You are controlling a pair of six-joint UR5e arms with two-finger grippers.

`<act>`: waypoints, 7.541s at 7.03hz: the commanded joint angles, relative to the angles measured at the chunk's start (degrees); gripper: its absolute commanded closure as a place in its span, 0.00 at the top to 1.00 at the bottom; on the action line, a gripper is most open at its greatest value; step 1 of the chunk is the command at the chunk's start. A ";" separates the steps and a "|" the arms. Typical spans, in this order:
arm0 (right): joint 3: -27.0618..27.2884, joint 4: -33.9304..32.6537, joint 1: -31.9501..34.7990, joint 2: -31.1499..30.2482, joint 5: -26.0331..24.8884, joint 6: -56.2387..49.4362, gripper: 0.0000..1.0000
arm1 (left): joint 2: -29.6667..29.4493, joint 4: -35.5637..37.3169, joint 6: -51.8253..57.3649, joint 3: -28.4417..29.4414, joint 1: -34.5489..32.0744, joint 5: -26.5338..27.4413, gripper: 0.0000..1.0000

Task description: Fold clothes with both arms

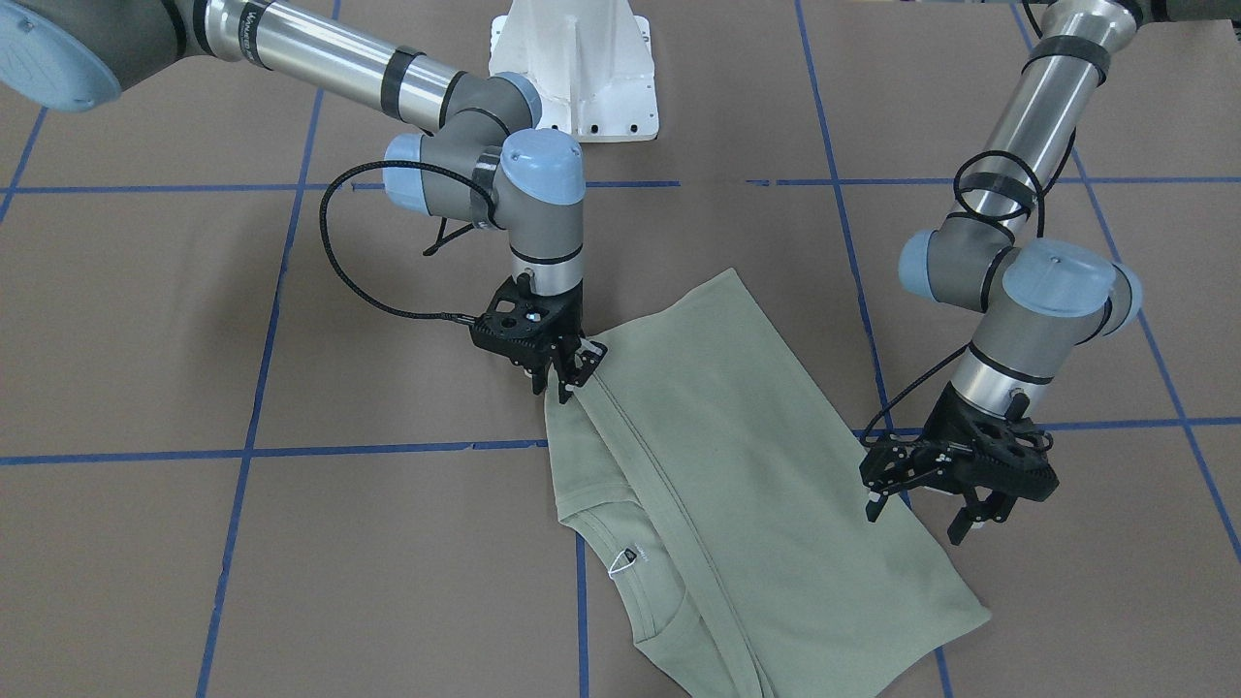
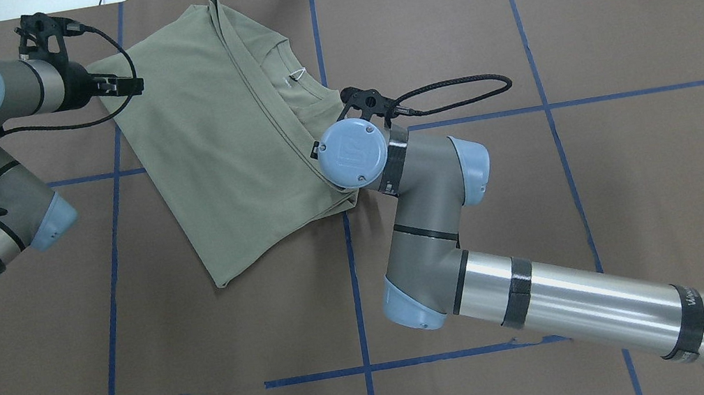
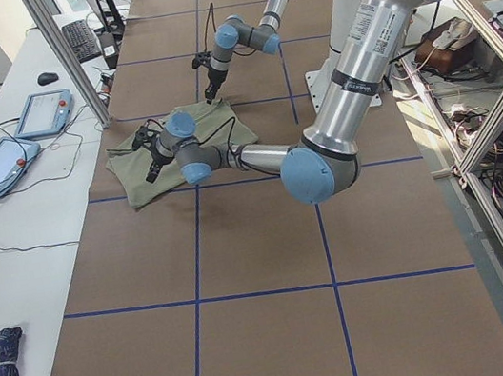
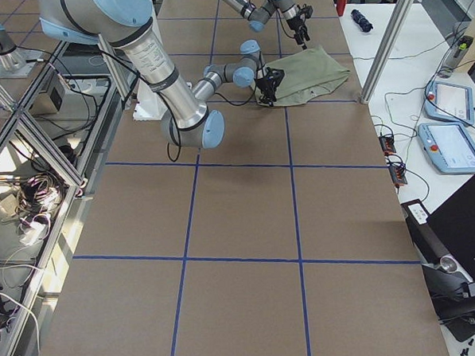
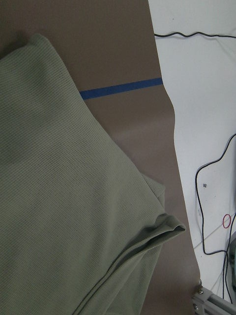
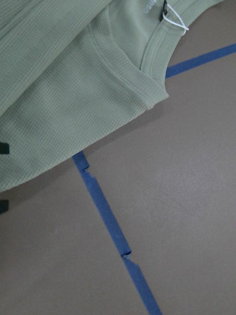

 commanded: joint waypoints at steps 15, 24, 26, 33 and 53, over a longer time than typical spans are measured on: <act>42.59 -22.74 -20.67 -21.78 -9.86 3.62 1.00 | 1.60 0.09 -1.25 -4.57 0.97 -0.18 1.00; 30.11 -24.66 -17.67 -14.22 -0.36 -35.66 0.46 | 1.60 0.09 -1.43 -4.40 1.76 -0.18 1.00; 30.29 -24.76 -17.59 -14.39 -0.36 -35.67 0.33 | 1.60 0.09 -3.36 -4.49 2.11 -0.18 1.00; 35.19 -24.76 -16.53 -19.37 -0.54 -35.15 0.00 | 1.60 0.09 -3.36 -4.31 2.37 -0.18 1.00; 40.22 15.85 -11.70 -38.04 -6.60 6.34 1.00 | 25.87 19.95 -75.59 -50.20 50.08 31.45 0.89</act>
